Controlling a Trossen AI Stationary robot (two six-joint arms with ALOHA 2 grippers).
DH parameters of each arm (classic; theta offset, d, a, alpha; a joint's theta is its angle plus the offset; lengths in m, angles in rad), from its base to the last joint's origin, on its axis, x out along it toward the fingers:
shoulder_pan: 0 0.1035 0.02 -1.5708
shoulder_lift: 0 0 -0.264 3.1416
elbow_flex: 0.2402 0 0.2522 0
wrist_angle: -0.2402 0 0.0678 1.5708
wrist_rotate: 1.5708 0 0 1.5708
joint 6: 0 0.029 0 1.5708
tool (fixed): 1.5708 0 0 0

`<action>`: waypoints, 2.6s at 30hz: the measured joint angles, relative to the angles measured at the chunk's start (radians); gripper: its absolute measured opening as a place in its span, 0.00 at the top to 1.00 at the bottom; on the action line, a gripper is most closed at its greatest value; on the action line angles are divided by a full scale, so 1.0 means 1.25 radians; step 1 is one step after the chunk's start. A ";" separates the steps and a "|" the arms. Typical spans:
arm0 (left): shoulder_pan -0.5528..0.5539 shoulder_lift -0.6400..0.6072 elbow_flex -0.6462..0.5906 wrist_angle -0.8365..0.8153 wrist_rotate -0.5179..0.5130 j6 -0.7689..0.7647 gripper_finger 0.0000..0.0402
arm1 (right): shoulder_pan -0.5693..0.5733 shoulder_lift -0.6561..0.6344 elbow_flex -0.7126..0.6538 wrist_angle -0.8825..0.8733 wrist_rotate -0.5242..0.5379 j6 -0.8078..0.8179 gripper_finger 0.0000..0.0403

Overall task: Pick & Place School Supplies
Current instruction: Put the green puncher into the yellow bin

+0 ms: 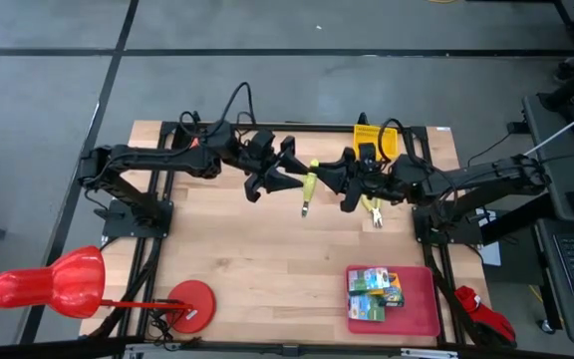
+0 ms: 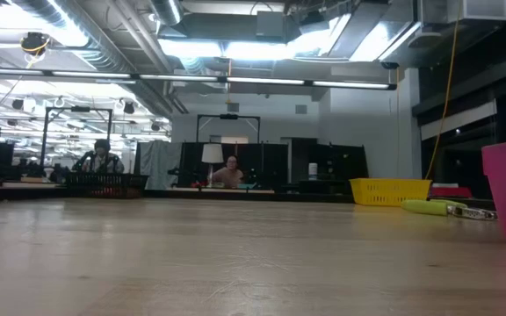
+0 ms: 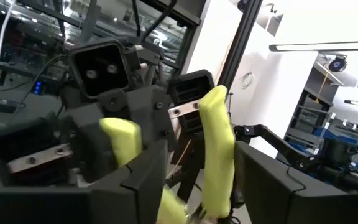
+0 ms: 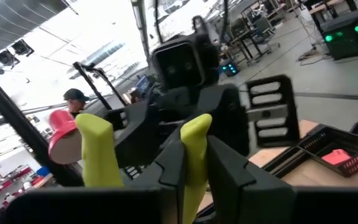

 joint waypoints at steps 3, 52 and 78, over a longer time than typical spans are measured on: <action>0.015 -0.015 -0.001 0.004 0.034 0.000 0.52 | 0.004 -0.002 0.001 0.004 -0.008 0.000 0.88; 0.011 -0.210 -0.040 -0.670 -0.272 0.236 0.58 | -0.451 -0.147 -0.182 -1.006 0.264 0.836 0.89; -0.036 -0.210 -0.040 -0.634 -0.285 0.195 0.58 | -0.744 -0.038 -0.282 -0.701 0.158 1.152 0.89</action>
